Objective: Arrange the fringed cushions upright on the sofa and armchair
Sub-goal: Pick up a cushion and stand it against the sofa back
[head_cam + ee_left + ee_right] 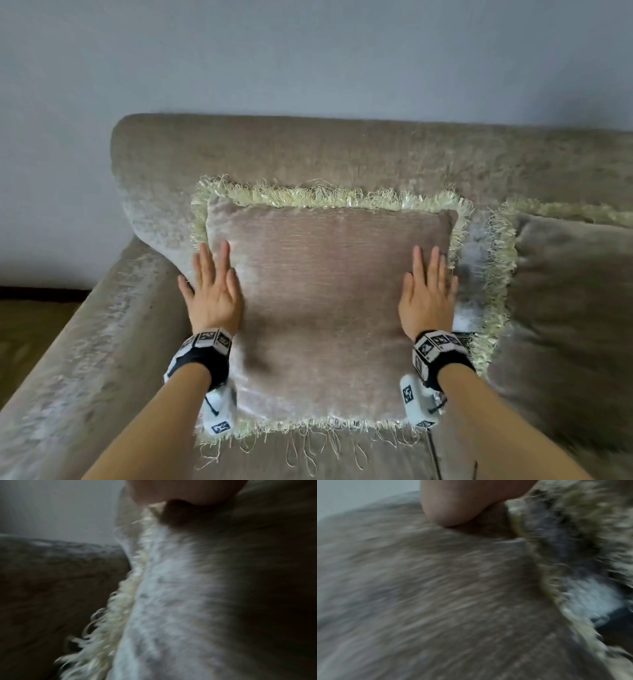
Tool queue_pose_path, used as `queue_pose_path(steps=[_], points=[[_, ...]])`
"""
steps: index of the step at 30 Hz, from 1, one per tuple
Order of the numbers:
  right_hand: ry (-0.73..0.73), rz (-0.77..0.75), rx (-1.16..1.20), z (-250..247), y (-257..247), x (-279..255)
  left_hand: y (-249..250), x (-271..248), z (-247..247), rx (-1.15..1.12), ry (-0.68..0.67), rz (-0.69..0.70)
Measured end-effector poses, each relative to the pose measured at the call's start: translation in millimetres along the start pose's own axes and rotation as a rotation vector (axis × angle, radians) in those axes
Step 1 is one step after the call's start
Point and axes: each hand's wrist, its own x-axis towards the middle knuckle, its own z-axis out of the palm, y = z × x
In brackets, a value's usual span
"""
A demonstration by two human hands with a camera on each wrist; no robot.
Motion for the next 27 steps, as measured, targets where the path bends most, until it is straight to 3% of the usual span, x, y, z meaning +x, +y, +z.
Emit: queue_pose_path(steps=[2, 3, 5, 8, 10, 12, 17, 21, 25, 27], points=[[-0.026, 0.236, 0.103, 3.0, 21.1, -4.4, -20.3, -7.9, 4.2, -0.050, -0.014, -0.179], [-0.018, 0.282, 0.141, 4.0, 23.2, -12.9, -20.4, -17.6, 6.7, -0.089, -0.016, -0.218], [0.037, 0.186, 0.186, 3.6, 8.7, -41.8, -3.0, -42.4, 8.4, -0.178, 0.024, -0.173], [0.057, -0.087, 0.236, 3.9, -43.8, -89.2, 43.1, -75.3, 13.2, -0.234, 0.035, 0.001], [0.033, -0.213, 0.269, 9.2, -77.1, -103.4, 68.6, -86.2, 22.0, -0.212, 0.010, 0.099], [0.017, -0.274, 0.240, 18.9, -93.2, -105.0, 77.0, -88.3, 31.4, -0.187, 0.026, 0.111], [0.066, -0.296, 0.114, 51.0, -49.0, -102.4, 37.9, -88.2, 56.5, -0.155, 0.146, 0.041], [0.091, -0.013, 0.188, 85.6, 8.0, -111.0, -17.3, -100.8, 83.4, -0.283, 0.168, -0.167], [0.002, 0.557, 0.631, 118.3, 61.9, -123.6, -67.5, -125.2, 98.5, -0.425, 0.098, -0.689], [-0.014, 0.669, 0.652, 106.8, 67.4, -142.3, -73.2, -145.5, 90.3, -0.466, 0.117, -0.810]])
